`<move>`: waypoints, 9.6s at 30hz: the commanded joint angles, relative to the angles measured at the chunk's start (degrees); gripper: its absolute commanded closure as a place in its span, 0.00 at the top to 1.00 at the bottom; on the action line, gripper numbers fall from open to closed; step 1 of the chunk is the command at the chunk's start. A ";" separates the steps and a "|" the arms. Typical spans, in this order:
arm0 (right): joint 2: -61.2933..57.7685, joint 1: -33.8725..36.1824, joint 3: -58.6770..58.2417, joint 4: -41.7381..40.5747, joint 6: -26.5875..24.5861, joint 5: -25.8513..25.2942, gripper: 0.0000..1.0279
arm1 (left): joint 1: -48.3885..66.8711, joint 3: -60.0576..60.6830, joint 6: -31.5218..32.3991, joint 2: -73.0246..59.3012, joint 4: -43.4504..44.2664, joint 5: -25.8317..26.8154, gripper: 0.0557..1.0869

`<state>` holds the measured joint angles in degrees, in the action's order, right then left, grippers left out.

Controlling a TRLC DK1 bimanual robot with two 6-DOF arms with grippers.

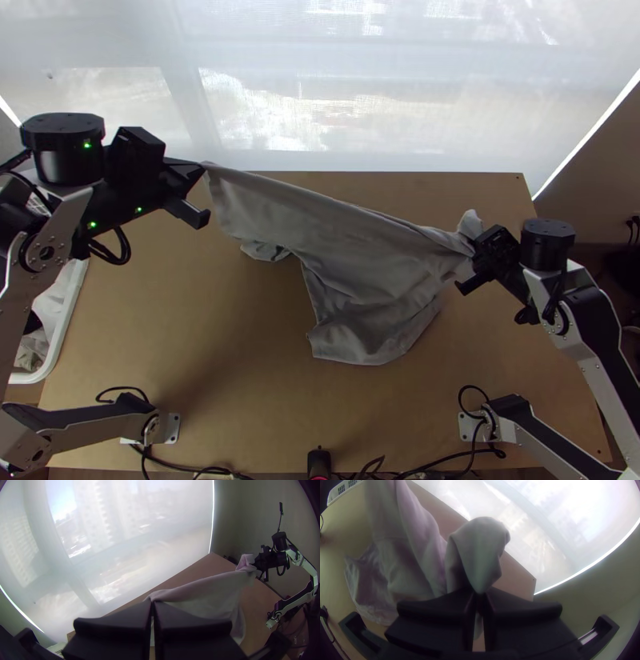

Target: Fold the t-shirt

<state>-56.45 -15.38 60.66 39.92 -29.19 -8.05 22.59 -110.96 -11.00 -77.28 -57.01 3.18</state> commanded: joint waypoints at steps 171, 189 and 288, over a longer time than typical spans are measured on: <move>21.20 2.81 18.70 10.26 -15.11 5.42 0.03 | -44.91 21.31 -0.68 38.52 9.03 27.93 0.03; -5.52 -2.99 0.07 -17.60 -8.43 3.13 0.03 | -24.08 50.05 -0.86 20.50 29.86 15.98 0.03; -30.30 -7.21 -0.81 -42.03 -5.61 -0.03 0.03 | -23.82 61.47 3.45 -0.95 69.93 0.95 0.03</move>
<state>-91.31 -22.81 64.55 -2.50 -34.46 -8.03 -0.40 -54.19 -7.29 -82.52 13.04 3.99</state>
